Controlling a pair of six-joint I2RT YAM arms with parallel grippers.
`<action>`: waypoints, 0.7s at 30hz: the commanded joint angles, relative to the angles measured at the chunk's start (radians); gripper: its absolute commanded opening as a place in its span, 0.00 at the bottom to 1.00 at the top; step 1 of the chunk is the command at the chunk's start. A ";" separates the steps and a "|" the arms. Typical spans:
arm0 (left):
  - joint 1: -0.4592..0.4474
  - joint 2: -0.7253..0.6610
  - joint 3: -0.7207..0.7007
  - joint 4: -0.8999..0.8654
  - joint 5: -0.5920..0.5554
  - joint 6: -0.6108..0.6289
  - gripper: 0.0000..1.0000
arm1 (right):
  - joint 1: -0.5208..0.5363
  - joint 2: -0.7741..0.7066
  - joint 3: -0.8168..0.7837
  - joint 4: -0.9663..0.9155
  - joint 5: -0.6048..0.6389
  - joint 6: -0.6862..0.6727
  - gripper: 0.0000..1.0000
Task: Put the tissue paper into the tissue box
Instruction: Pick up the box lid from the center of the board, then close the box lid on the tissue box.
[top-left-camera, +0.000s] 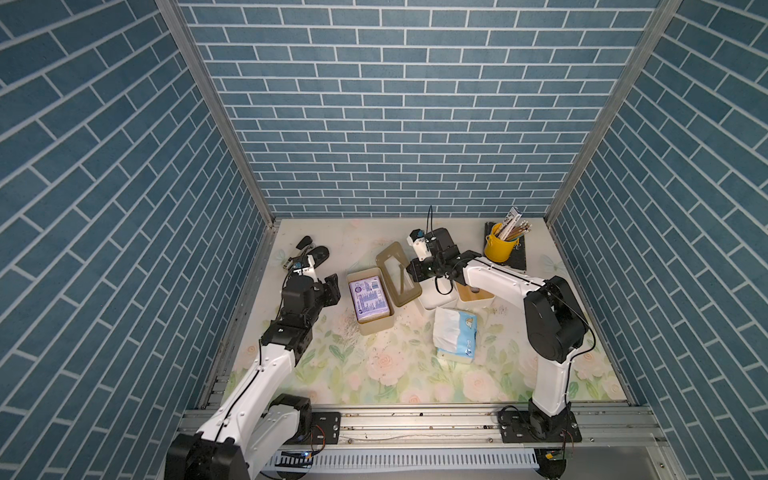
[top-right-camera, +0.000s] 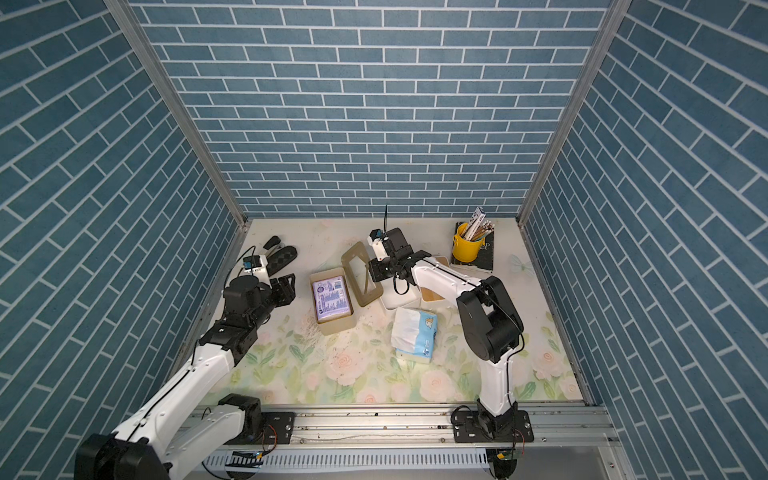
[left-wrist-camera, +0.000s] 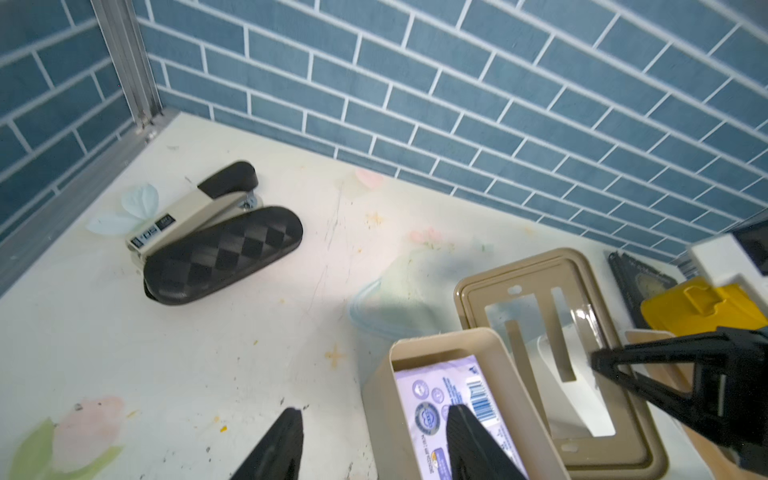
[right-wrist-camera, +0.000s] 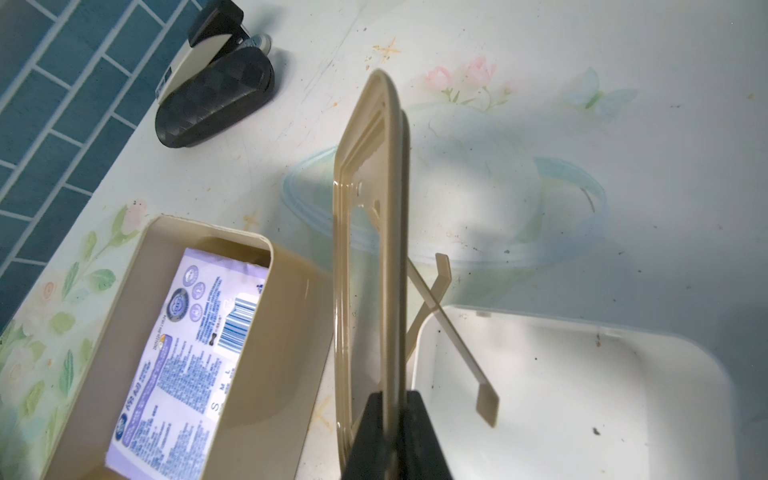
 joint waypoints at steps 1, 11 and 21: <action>-0.003 -0.030 0.001 -0.047 -0.033 0.004 0.61 | -0.008 -0.086 0.062 0.007 -0.022 0.005 0.01; -0.003 -0.040 -0.024 -0.025 -0.047 -0.009 0.62 | -0.009 -0.213 0.069 0.016 -0.076 0.046 0.01; -0.003 -0.088 -0.034 -0.015 -0.066 -0.005 0.62 | -0.009 -0.241 -0.108 0.253 -0.379 0.318 0.00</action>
